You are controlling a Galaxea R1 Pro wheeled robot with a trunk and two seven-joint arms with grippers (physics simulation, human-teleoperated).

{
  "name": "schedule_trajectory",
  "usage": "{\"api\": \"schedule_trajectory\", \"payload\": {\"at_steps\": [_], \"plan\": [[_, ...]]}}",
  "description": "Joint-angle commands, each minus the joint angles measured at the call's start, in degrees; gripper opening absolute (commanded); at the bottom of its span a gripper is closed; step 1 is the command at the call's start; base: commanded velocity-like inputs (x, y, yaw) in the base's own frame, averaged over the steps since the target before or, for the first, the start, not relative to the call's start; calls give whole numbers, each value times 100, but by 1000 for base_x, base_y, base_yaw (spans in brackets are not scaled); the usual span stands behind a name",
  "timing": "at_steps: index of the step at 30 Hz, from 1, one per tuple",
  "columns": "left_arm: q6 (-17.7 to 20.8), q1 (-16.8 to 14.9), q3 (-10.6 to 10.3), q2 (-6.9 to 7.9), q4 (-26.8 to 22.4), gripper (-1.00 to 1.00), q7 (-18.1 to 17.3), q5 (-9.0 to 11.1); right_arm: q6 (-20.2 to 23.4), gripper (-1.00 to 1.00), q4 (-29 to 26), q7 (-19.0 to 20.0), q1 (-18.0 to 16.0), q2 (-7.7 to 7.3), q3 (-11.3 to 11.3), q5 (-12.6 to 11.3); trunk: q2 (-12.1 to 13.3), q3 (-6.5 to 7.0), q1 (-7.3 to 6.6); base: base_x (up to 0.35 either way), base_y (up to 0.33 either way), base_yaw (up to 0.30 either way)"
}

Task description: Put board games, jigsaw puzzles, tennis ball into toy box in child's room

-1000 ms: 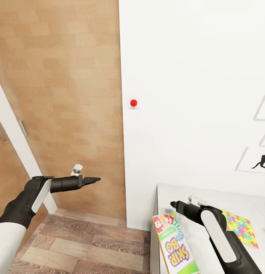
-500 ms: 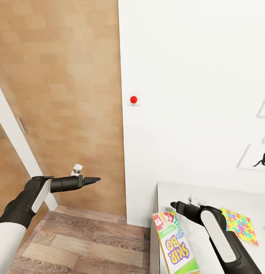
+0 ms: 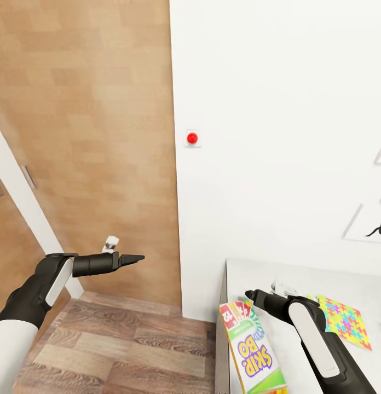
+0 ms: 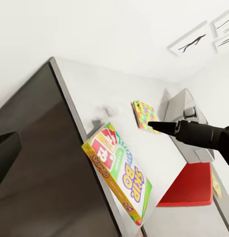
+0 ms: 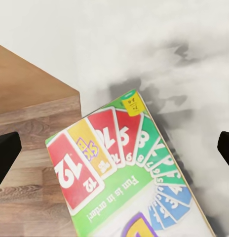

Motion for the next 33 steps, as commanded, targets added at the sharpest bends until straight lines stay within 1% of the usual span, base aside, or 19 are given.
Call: {"api": "schedule_trajectory", "payload": {"at_steps": [1, 4, 9, 33], "plan": [[12, -6, -12, 6, 1, 100, -1, 24, 6, 100, -6, -60, -6, -5, 10, -54, -14, -23, 4, 0, 0, 0], [-106, -6, -14, 7, 2, 100, -1, 24, 6, 100, -6, -60, -6, -6, 10, -54, -14, -51, 4, 0, 0, 0], [-196, -6, -16, 8, 2, 100, -1, 30, 5, 100, -6, -60, -6, -7, 10, -54, -14, -98, 4, 0, 0, 0], [-237, -6, -24, 3, 2, 100, -1, 24, 5, 100, 88, -51, -6, -65, -35, -67, -14, -323, 4, 0, 0, 0]]}}
